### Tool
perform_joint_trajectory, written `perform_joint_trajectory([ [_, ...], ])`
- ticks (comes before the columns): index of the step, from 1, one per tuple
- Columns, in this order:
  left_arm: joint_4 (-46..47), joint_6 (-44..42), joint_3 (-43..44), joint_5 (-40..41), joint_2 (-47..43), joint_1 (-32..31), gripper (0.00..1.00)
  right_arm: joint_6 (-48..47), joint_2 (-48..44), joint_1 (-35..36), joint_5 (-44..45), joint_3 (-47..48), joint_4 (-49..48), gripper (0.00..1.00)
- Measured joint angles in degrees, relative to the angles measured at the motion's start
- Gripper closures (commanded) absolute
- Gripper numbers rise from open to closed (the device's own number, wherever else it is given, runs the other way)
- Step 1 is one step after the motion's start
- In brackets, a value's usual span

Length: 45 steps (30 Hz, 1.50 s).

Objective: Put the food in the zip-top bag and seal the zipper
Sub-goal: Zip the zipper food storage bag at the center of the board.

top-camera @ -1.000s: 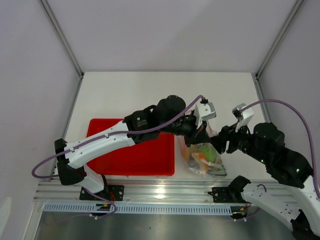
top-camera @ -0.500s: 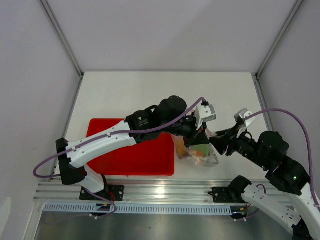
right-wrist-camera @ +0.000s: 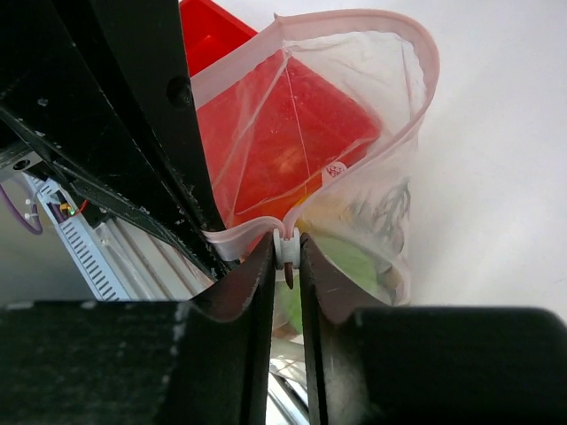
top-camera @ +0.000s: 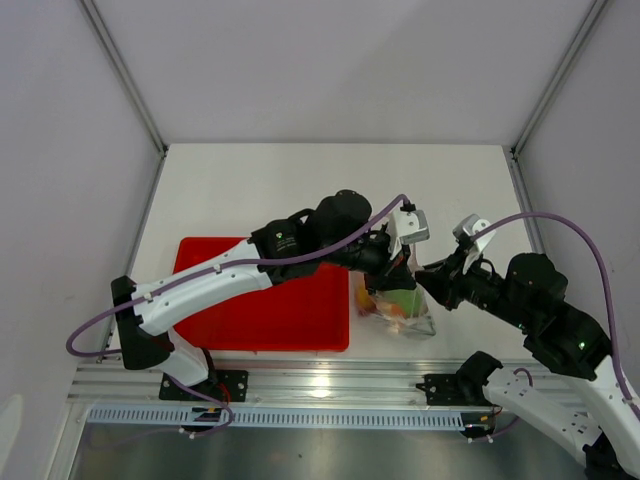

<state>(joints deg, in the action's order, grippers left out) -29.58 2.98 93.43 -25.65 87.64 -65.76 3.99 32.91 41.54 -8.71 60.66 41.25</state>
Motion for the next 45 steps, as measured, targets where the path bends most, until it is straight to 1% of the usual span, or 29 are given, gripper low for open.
perform_joint_trajectory([
  [2,0.1,0.0,-0.3,0.0,-0.2,0.1,0.99,-0.1,0.2,0.0,-0.6,0.0,0.0,0.89],
  [3,0.0,0.0,-0.4,-0.1,-0.3,0.1,0.99,-0.2,0.2,0.0,-0.7,0.0,0.0,0.98],
  [4,0.0,0.0,-0.5,-0.1,-0.4,0.1,0.99,-0.5,0.1,0.0,-0.8,0.0,0.1,1.00],
  [11,-0.8,-1.1,-0.5,0.0,-1.1,0.3,0.99,-1.4,1.7,0.0,-1.0,3.3,2.8,1.00],
  [13,-1.1,-2.0,-0.8,0.6,-1.5,0.4,0.96,-1.7,2.5,0.0,-1.1,4.7,4.1,1.00],
  [15,-1.2,-3.0,-1.4,1.3,-2.1,0.6,0.89,-2.1,3.0,0.0,-1.2,5.9,5.4,1.00],
  [17,-1.6,-4.5,-1.5,1.9,-2.5,1.0,0.86,-2.5,3.7,0.0,-1.4,7.6,7.0,1.00],
  [18,-1.7,-5.3,-1.5,2.2,-2.7,1.2,0.77,-2.6,4.2,0.0,-1.7,8.7,8.1,1.00],
  [19,-1.7,-6.3,-1.5,2.6,-2.8,1.4,0.72,-2.8,4.7,0.0,-2.1,9.7,8.7,1.00],
  [20,-1.8,-7.3,-1.6,2.7,-3.0,1.7,0.62,-3.2,5.2,0.0,-2.5,10.5,9.1,1.00],
  [22,-2.1,-9.4,-1.6,3.1,-3.3,2.2,0.50,-4.0,6.0,0.0,-3.0,11.5,9.7,1.00],
  [23,-2.3,-10.4,-1.6,3.3,-3.5,2.4,0.36,-4.3,6.3,0.0,-3.4,11.6,10.1,1.00],
  [24,-2.4,-11.4,-1.8,3.5,-3.7,2.5,0.29,-4.5,6.5,0.0,-3.7,11.7,10.6,1.00],
  [25,-2.2,-12.5,-2.3,3.5,-4.0,2.6,0.23,-4.8,6.8,0.0,-4.0,11.8,11.2,1.00],
  [26,-1.7,-13.9,-3.4,3.5,-4.7,2.7,0.19,-5.2,7.1,0.0,-4.4,11.8,11.6,1.00],
  [27,-1.0,-15.6,-4.9,3.5,-5.6,2.8,0.12,-5.5,7.4,0.0,-5.0,11.9,12.1,1.00],
  [29,0.6,-18.1,-7.7,3.5,-7.3,2.8,0.07,-5.9,8.0,0.0,-5.9,12.5,12.9,1.00],
  [32,4.8,-23.0,-12.7,2.8,-10.7,2.8,0.03,-6.4,9.1,0.0,-7.5,13.9,14.3,1.00],
  [36,10.4,-29.5,-16.1,-0.3,-13.6,2.8,0.01,-6.7,9.9,0.0,-9.2,14.3,15.0,1.00],
  [41,15.2,-35.2,-15.8,-4.1,-13.7,2.9,0.01,-6.8,10.1,0.0,-10.7,14.3,15.6,1.00],
  [45,12.4,-38.5,-10.0,-9.2,-10.4,3.0,0.02,-6.9,10.1,0.0,-11.4,14.4,16.3,1.00],
])
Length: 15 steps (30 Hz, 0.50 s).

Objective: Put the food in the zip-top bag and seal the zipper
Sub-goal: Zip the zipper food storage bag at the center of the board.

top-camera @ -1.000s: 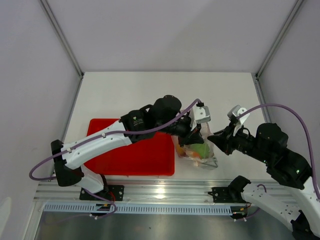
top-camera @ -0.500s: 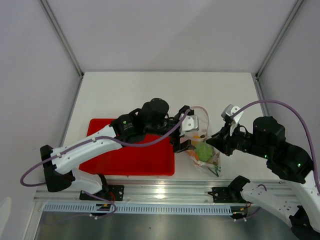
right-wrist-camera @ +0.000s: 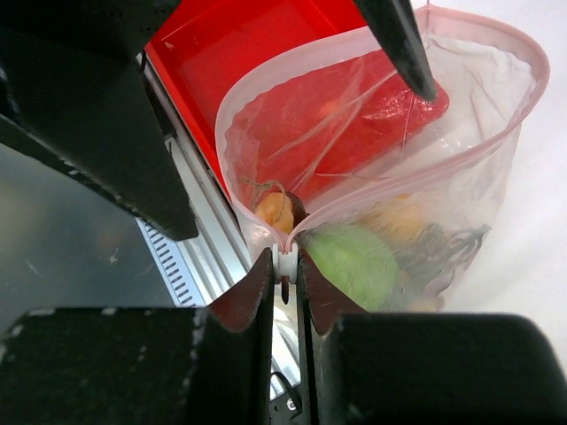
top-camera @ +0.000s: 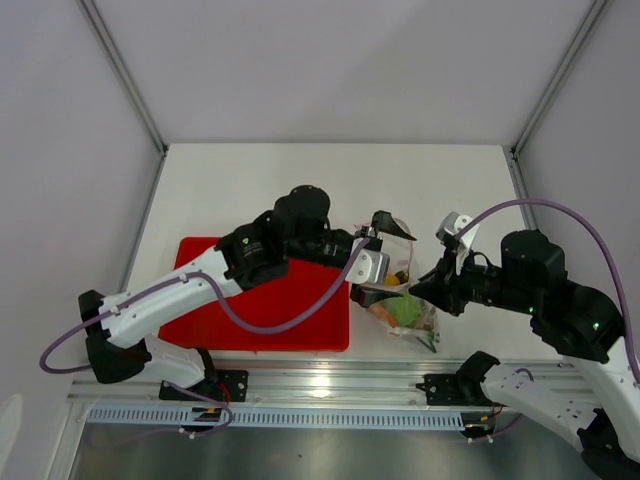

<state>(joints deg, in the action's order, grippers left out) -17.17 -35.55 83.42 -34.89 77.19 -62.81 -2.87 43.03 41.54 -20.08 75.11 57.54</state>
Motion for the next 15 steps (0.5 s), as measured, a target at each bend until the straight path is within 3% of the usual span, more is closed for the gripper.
perform_joint_trajectory([
  [8,-12.9,-4.2,13.6,-11.0,10.3,0.1,0.07,-0.6,0.1,0.0,-1.3,0.5,1.2,1.00],
  [15,-23.4,-5.6,17.2,-14.5,16.6,0.5,0.14,-0.6,-0.2,0.0,-1.4,0.5,1.5,1.00],
])
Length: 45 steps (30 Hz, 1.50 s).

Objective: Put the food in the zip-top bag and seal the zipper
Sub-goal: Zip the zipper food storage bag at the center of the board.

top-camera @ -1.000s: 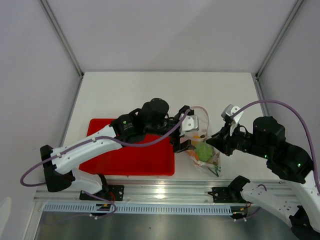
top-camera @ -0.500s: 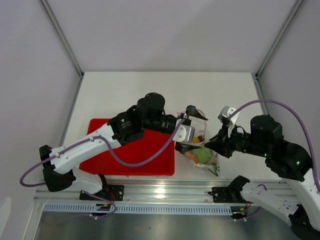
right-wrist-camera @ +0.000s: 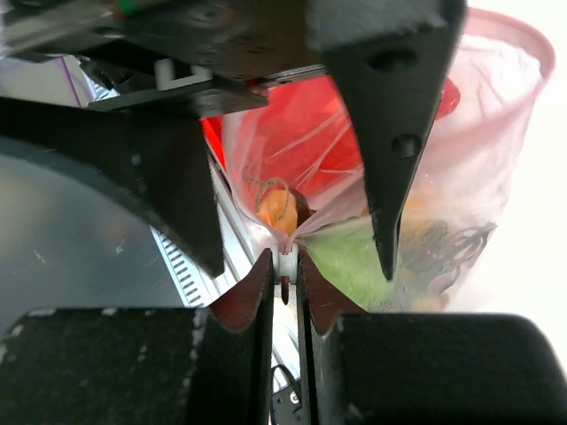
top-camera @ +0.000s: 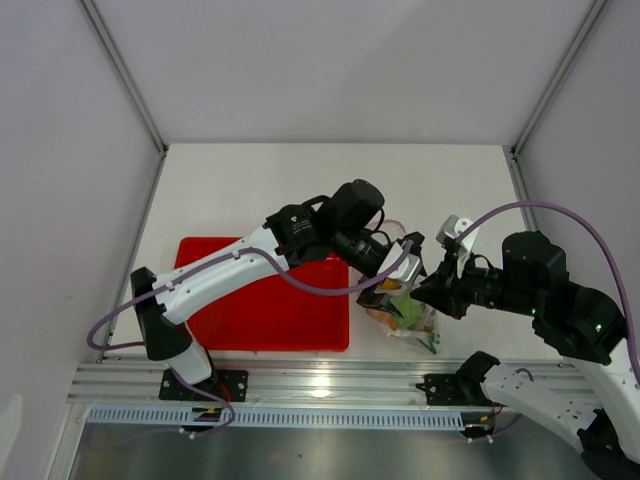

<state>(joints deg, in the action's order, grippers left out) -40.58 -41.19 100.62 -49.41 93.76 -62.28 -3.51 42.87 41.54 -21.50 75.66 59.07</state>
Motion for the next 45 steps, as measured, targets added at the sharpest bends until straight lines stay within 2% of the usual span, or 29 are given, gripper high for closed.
perform_joint_trajectory([
  [2,-1.3,0.2,0.0,-0.1,0.7,0.4,0.19,0.0,-0.2,0.0,0.0,0.0,0.4,1.00],
  [6,-1.4,1.2,-0.6,1.2,0.5,1.4,0.24,0.0,-0.6,0.0,0.0,0.0,0.7,1.00],
  [12,1.5,3.8,-6.8,4.0,-2.5,1.8,0.38,0.0,-0.6,0.0,0.0,0.0,1.2,1.00],
  [17,3.9,6.1,-9.9,5.8,-5.2,1.8,0.58,0.5,-0.6,0.0,-0.3,0.0,0.9,1.00],
  [19,4.9,7.4,-11.4,6.7,-6.3,1.8,0.71,0.9,-0.4,0.0,-0.2,0.0,0.5,1.00],
  [20,5.5,8.2,-12.0,7.4,-6.6,1.8,0.80,1.1,-0.2,0.0,-0.1,0.0,0.3,0.95],
  [21,5.9,9.2,-12.4,7.9,-6.9,1.8,0.90,1.4,-0.1,0.0,0.0,0.0,0.0,0.79],
  [22,6.3,10.2,-12.7,8.7,-7.0,1.8,0.99,1.8,0.0,0.0,0.2,-0.3,-0.6,0.72],
  [24,7.1,12.6,-13.5,10.0,-7.1,1.9,0.99,2.8,0.1,0.0,0.7,-1.0,-2.3,0.59],
  [27,8.7,16.7,-14.9,10.7,-7.1,2.3,0.99,4.2,-0.5,0.0,1.6,-3.3,-5.6,0.53],
  [34,14.0,27.3,-20.3,10.9,-8.5,3.4,0.99,7.6,-6.7,0.0,5.5,-11.8,-10.2,0.54],
  [40,13.4,33.3,-18.4,10.6,-8.5,4.6,0.99,9.0,-12.5,0.0,6.1,-13.3,-12.8,0.56],
  [45,12.3,35.6,-16.4,9.9,-8.4,4.9,1.00,9.6,-12.5,0.0,5.6,-15.2,-15.3,0.57],
])
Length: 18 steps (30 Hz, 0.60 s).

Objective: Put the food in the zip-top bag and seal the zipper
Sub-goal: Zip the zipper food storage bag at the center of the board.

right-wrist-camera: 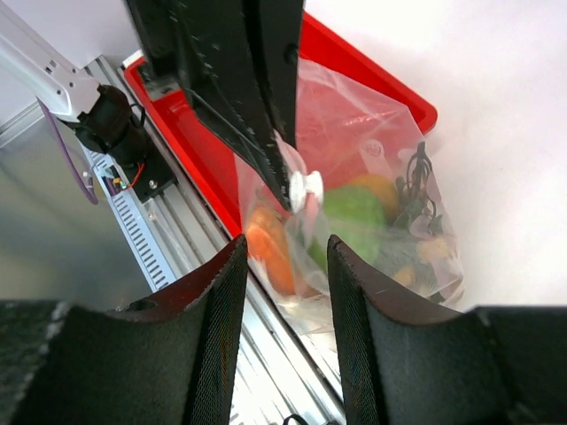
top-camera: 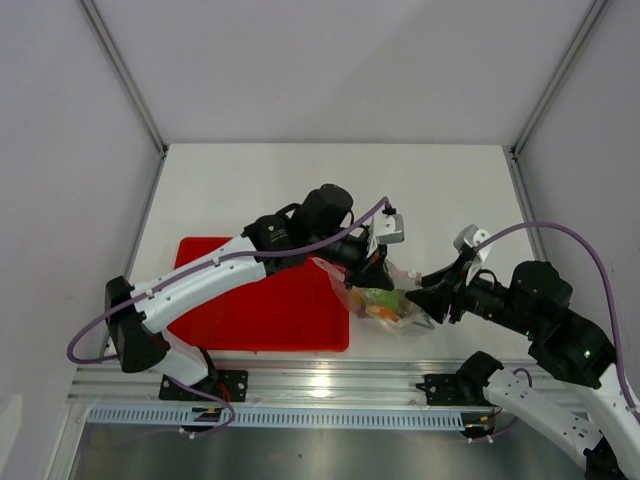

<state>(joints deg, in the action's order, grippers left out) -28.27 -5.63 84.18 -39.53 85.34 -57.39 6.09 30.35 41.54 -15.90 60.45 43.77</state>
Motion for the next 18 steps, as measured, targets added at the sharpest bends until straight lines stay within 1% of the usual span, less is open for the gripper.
perform_joint_trajectory([
  [7,-1.3,1.4,0.3,-2.0,0.0,0.0,0.99,0.3,1.0,0.0,-0.3,-4.6,-4.1,0.57],
  [10,-1.5,1.6,0.3,-2.8,0.0,0.1,0.99,0.3,2.3,0.0,-1.2,-6.1,-6.8,0.63],
  [11,-1.7,1.6,0.3,-2.8,0.0,0.1,0.99,0.4,2.8,0.0,-1.7,-6.5,-7.5,0.68],
  [13,-2.1,1.6,0.3,-3.0,0.0,0.5,0.99,0.5,3.4,0.0,-2.8,-7.2,-8.7,0.74],
  [14,-2.1,1.6,0.3,-3.2,0.0,0.9,0.99,0.7,3.7,0.1,-3.3,-7.6,-9.3,0.81],
  [15,-2.0,1.6,0.3,-3.1,0.0,1.1,0.99,0.8,3.8,0.1,-3.7,-8.1,-9.9,0.83],
  [18,-1.8,1.6,0.2,-3.3,0.0,1.6,1.00,1.4,3.2,0.2,-4.3,-9.6,-11.3,0.85],
])
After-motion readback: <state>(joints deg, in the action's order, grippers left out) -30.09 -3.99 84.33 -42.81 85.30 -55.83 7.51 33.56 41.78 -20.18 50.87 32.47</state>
